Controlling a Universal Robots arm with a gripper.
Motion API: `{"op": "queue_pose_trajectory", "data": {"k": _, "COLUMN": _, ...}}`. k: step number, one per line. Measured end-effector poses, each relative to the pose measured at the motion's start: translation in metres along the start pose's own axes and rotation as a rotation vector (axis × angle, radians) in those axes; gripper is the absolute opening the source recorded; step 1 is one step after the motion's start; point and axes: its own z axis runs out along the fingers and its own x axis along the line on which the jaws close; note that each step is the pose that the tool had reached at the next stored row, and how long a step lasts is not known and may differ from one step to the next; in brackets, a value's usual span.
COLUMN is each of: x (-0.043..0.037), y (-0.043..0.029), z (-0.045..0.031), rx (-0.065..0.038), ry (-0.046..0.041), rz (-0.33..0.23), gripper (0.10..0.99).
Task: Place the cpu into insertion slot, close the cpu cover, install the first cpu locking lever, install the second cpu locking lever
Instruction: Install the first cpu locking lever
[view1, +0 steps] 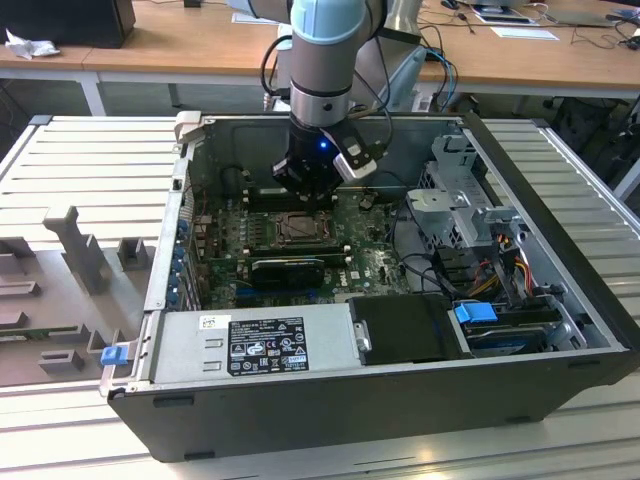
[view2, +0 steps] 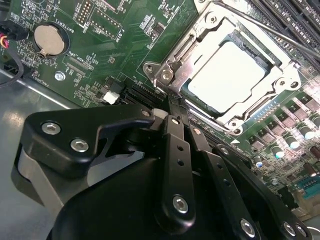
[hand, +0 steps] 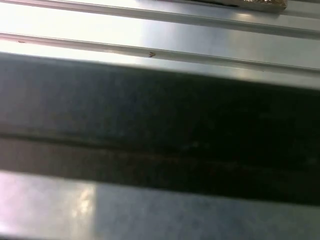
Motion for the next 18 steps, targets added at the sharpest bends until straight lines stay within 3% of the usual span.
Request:
{"op": "queue_pose_trajectory", "data": {"k": 9, "x": 0.0000, "y": 0.0000, "z": 0.0000, "rx": -0.008, "ry": -0.0011, "rz": 0.000, "gripper": 0.106}}
{"op": "queue_pose_trajectory", "data": {"k": 15, "x": -0.0002, "y": 0.0013, "z": -0.0191, "rx": -0.008, "ry": -0.0008, "rz": 0.000, "gripper": 0.106}}
{"op": "queue_pose_trajectory", "data": {"k": 18, "x": 0.0000, "y": -0.0013, "z": -0.0193, "rx": -0.008, "ry": -0.0008, "rz": 0.000, "gripper": 0.106}}
